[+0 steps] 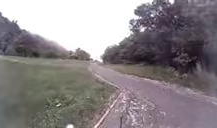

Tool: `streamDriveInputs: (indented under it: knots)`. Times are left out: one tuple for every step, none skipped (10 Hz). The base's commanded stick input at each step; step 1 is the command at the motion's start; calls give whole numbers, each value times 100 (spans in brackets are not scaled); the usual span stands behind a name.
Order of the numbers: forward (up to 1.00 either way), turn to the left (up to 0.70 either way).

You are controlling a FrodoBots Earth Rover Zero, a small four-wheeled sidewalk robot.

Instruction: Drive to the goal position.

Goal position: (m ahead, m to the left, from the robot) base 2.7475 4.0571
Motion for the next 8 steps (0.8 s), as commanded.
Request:
streamDriveInputs:
  knots:
    - [85, -34]
    - [85, -34]
    - [85, -34]
    - [85, -34]
    - [85, -33]
    - [85, -13]
    - [85, 0]
    - [85, 0]
